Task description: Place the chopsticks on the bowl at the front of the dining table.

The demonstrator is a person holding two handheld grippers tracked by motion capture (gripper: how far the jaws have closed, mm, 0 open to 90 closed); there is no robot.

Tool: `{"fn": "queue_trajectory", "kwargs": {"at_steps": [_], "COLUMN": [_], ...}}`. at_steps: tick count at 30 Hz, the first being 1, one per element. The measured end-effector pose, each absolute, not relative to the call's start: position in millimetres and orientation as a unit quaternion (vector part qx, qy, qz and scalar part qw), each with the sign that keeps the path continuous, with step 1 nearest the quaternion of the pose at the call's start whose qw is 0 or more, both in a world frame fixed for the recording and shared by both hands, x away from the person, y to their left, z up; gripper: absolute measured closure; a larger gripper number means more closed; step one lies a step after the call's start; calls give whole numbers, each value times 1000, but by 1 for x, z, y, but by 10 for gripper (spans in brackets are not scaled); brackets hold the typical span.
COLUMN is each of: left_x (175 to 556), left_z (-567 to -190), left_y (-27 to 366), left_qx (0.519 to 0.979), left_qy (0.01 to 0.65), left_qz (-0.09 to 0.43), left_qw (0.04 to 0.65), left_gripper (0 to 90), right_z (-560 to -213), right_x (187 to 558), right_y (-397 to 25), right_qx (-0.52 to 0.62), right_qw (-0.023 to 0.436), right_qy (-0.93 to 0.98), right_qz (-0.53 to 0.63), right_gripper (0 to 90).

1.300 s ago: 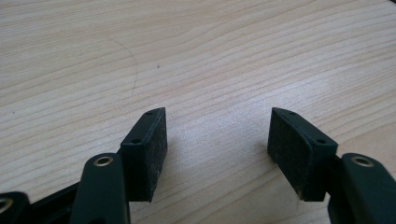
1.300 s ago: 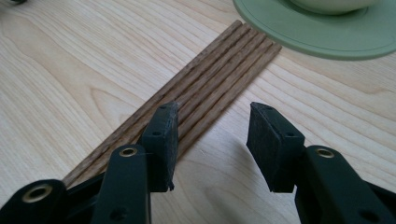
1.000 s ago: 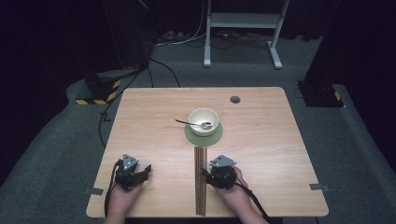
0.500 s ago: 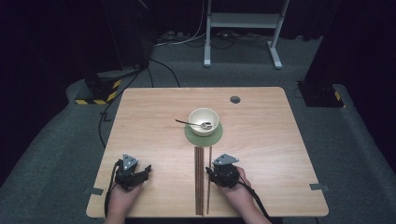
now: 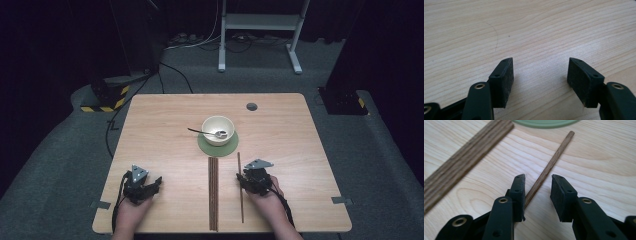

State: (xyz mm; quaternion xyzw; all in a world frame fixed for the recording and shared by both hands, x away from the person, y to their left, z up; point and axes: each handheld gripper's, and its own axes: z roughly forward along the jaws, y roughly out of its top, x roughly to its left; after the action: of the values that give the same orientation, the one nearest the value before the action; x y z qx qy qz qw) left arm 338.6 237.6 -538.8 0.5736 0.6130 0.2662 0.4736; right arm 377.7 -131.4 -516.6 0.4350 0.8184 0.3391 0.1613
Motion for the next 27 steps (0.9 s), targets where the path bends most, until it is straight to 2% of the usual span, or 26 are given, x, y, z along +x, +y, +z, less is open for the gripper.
{"fn": "queue_trajectory", "kwargs": {"at_steps": [3,11,27], "left_x": [338,338,338], "left_z": [-539,-539,-539], "left_y": [237,237,236], "left_qx": [573,571,574], "left_qy": [613,613,610], "left_qz": [267,269,271], "left_qw": [474,474,474], "left_gripper": [381,383,384], "right_z": [-517,-516,-514], "right_x": [378,379,381], "right_y": [-137,-148,-152], "right_qx": [439,444,441], "right_qw": [164,158,148], "right_qy": [816,815,819], "right_qz": [338,338,335], "right_gripper": [647,749,825]}}
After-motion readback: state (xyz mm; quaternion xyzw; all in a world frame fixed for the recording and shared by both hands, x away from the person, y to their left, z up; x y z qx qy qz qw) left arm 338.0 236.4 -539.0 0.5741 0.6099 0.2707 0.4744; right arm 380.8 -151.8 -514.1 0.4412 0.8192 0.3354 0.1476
